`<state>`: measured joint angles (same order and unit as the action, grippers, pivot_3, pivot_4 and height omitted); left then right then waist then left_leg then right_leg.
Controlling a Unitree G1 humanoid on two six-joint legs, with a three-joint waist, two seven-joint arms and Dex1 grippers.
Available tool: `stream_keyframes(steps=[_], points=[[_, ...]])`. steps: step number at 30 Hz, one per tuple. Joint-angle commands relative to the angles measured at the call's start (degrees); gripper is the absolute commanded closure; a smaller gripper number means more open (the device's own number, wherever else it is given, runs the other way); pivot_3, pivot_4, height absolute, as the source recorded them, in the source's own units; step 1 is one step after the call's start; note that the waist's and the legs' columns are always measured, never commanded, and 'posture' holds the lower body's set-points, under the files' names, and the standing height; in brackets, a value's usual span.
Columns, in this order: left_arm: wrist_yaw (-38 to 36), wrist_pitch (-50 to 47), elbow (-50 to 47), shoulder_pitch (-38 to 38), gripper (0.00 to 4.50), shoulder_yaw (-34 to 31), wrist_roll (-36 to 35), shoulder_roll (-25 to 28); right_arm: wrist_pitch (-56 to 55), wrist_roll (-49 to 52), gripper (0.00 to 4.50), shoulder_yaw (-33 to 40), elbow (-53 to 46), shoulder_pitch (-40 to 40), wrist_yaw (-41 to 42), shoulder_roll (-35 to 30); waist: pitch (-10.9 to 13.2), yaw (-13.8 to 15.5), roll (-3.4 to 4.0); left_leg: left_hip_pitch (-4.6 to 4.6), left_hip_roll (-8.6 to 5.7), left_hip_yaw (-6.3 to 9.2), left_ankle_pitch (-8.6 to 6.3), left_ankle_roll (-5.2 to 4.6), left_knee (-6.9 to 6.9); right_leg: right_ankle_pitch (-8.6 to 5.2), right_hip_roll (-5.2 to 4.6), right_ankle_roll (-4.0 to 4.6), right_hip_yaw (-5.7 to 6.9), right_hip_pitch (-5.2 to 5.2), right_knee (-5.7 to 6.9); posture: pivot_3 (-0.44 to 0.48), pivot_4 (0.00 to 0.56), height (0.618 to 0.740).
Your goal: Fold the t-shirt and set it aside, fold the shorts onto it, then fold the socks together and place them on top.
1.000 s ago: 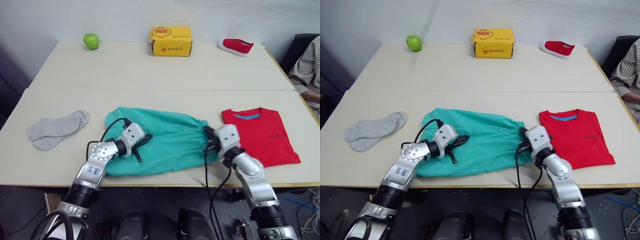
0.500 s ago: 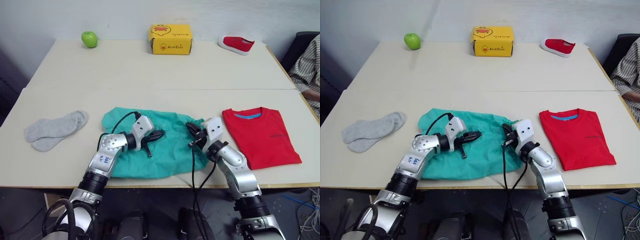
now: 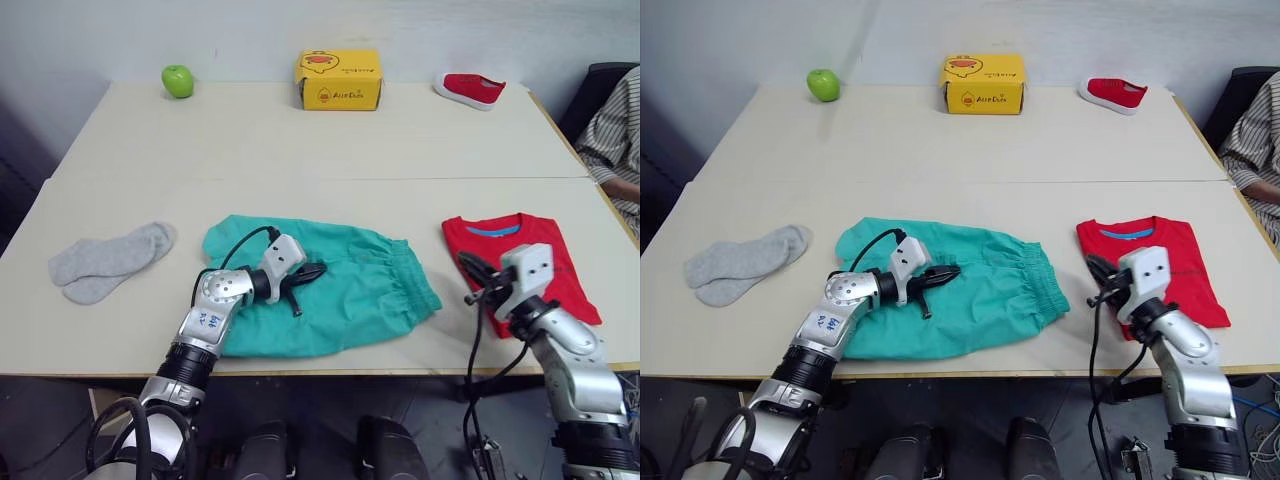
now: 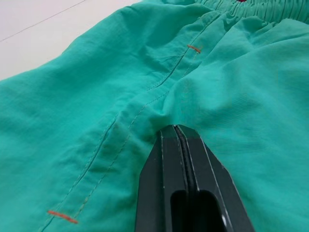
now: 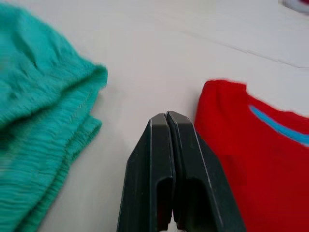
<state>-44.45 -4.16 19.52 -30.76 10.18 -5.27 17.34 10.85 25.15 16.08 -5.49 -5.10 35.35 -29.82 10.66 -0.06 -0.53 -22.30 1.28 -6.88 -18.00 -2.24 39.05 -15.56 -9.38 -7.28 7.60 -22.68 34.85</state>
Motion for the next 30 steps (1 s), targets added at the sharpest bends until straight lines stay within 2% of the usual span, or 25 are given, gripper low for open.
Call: stream_keyframes(steps=[1, 4, 6, 7, 12, 18, 21, 24, 28, 30], points=[[-2.7, 2.8, 0.4, 0.8, 4.50, 0.1, -1.6, -1.1, 15.2, 16.9, 3.85, 5.6, -13.4, 5.2, 0.6, -3.1, 0.0, 0.3, 0.04, -0.02, 0.00, 0.03, -0.02, -0.03, -0.02, 0.00, -0.02, 0.00, 0.02, 0.00, -0.04, 0.000, 0.150, 0.740], [-4.1, 4.7, 0.1, 0.9, 4.50, -0.5, -2.4, -1.3, 27.5, 30.0, 2.83, 8.4, -19.5, 9.0, -4.7, -4.4, 0.0, 0.5, 0.04, -0.05, 0.03, 0.09, -0.09, -0.07, -0.02, 0.00, -0.07, 0.00, 0.08, 0.03, -0.16, 0.000, 0.150, 0.740], [-5.7, 6.1, 0.1, 1.1, 4.50, -0.9, -3.4, -1.4, 37.2, 41.7, 2.12, 9.6, -22.6, 13.4, -11.0, -6.1, 0.0, 0.7, 0.04, -0.06, 0.02, 0.09, -0.13, -0.11, -0.02, 0.00, -0.11, 0.00, 0.09, 0.02, -0.37, 0.000, 0.150, 0.740], [-6.7, 7.1, 0.1, 1.4, 4.50, -1.0, -4.0, -1.4, 40.7, 44.4, 1.72, 9.7, -22.9, 15.0, -14.1, -6.9, 0.0, 0.8, 0.04, -0.06, 0.04, 0.09, -0.17, -0.11, -0.03, 0.00, -0.12, 0.00, 0.08, 0.02, -0.41, 0.000, 0.150, 0.740], [-9.7, 9.6, 0.9, 1.8, 4.50, -0.5, -4.4, -1.6, 46.5, 57.5, 0.02, 9.2, -19.0, 16.3, -28.7, -5.9, 0.0, 1.2, 0.05, -0.08, 0.10, -0.01, -0.36, -0.28, -0.01, 0.01, -0.14, -0.01, 0.07, 0.02, -0.60, 0.000, 0.150, 0.740], [-10.7, 10.5, 4.3, -0.5, 4.50, -0.3, -3.8, -2.1, 45.2, 72.0, 0.02, 1.4, -18.4, 14.6, -43.3, -2.1, 0.0, 1.3, 0.05, -0.08, 0.23, -0.04, -0.41, -0.32, -0.02, 0.02, 0.01, -0.03, 0.09, 0.02, -0.68, 0.000, 0.150, 0.740], [-11.7, 11.3, 5.8, -1.4, 4.50, 0.0, -3.2, -1.7, 42.6, 73.2, 0.02, -2.6, -16.9, 12.2, -49.2, 1.5, 0.0, 1.1, 0.02, -0.07, 0.32, -0.07, -0.43, -0.29, -0.02, 0.02, 0.16, -0.02, 0.08, 0.02, -0.69, 0.000, 0.150, 0.740], [-11.9, 11.8, 6.7, -1.7, 4.50, -0.3, -3.0, -1.5, 40.7, 68.4, 0.02, -6.3, -14.3, 9.5, -52.8, 5.7, -0.1, 0.3, -0.16, -0.06, 0.43, -0.11, -0.45, -0.24, -0.02, 0.02, 0.33, -0.02, 0.04, 0.02, -0.71, 0.000, 0.150, 0.740], [-12.2, 11.6, 6.5, -1.2, 4.50, -0.5, -3.3, -1.2, 35.5, 55.6, 0.02, -8.3, -9.2, 6.3, -49.7, 10.1, -0.4, -0.5, -0.43, 0.01, 0.67, -0.14, -0.50, -0.12, -0.02, 0.04, 0.62, 0.04, -0.06, 0.03, -0.72, 0.000, 0.150, 0.740], [-12.7, 11.2, 6.4, -1.0, 4.50, -0.6, -3.6, -1.0, 31.3, 48.7, 0.41, -8.5, -7.1, 5.1, -46.4, 11.7, -0.6, -0.6, -0.42, 0.03, 0.77, -0.14, -0.50, -0.11, -0.01, 0.07, 0.72, 0.09, -0.08, 0.04, -0.75, 0.000, 0.150, 0.740]])
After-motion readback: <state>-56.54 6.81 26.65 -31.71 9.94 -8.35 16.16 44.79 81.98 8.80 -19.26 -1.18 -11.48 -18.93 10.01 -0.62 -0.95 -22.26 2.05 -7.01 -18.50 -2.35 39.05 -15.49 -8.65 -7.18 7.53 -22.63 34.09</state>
